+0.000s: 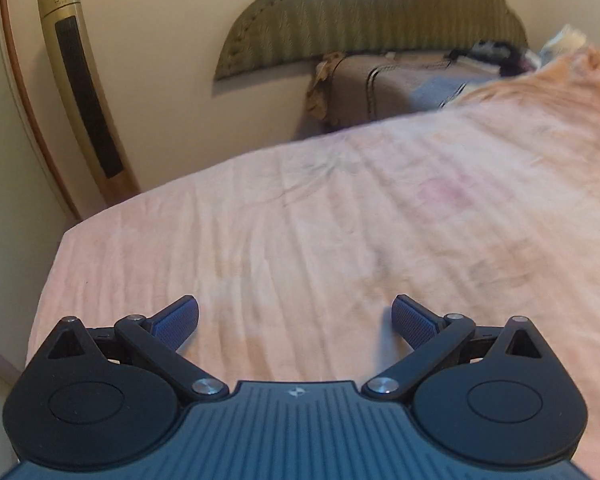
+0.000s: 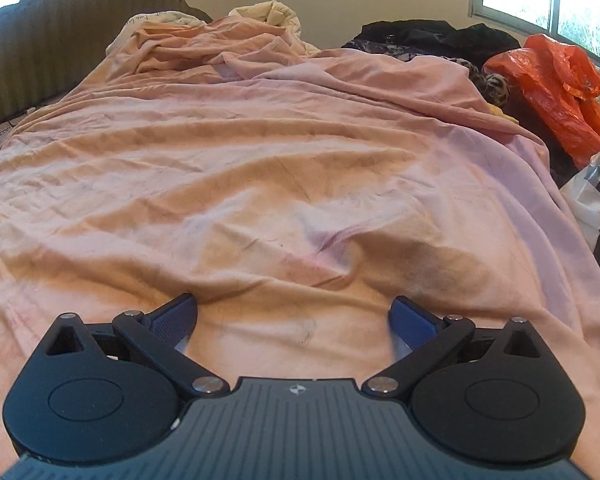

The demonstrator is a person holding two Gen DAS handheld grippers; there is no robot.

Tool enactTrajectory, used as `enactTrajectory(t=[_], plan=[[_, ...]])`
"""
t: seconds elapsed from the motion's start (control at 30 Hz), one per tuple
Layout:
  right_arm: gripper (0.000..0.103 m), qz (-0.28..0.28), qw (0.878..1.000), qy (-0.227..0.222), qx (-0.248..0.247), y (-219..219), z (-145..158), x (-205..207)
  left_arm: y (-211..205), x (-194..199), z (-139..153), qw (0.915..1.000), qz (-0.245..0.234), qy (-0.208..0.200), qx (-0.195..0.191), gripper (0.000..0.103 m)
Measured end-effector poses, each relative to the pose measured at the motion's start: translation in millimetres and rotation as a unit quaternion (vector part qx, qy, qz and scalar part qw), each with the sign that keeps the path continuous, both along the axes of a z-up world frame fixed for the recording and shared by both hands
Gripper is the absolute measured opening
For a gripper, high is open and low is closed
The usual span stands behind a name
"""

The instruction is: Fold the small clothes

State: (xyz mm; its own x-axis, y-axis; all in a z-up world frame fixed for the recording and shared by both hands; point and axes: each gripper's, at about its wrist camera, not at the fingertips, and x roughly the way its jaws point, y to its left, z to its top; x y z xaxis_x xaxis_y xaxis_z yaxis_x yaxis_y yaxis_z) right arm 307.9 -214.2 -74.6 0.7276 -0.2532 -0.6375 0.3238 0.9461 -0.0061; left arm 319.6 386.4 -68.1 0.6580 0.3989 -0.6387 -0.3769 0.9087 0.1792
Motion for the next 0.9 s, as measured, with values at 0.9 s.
enactTrajectory(t=[0.9], plan=[[0.103, 0.000, 1.000, -0.004, 0.001, -1, -1, 4, 16, -2, -3, 0.9973, 0.006, -0.034, -0.065, 0.103]])
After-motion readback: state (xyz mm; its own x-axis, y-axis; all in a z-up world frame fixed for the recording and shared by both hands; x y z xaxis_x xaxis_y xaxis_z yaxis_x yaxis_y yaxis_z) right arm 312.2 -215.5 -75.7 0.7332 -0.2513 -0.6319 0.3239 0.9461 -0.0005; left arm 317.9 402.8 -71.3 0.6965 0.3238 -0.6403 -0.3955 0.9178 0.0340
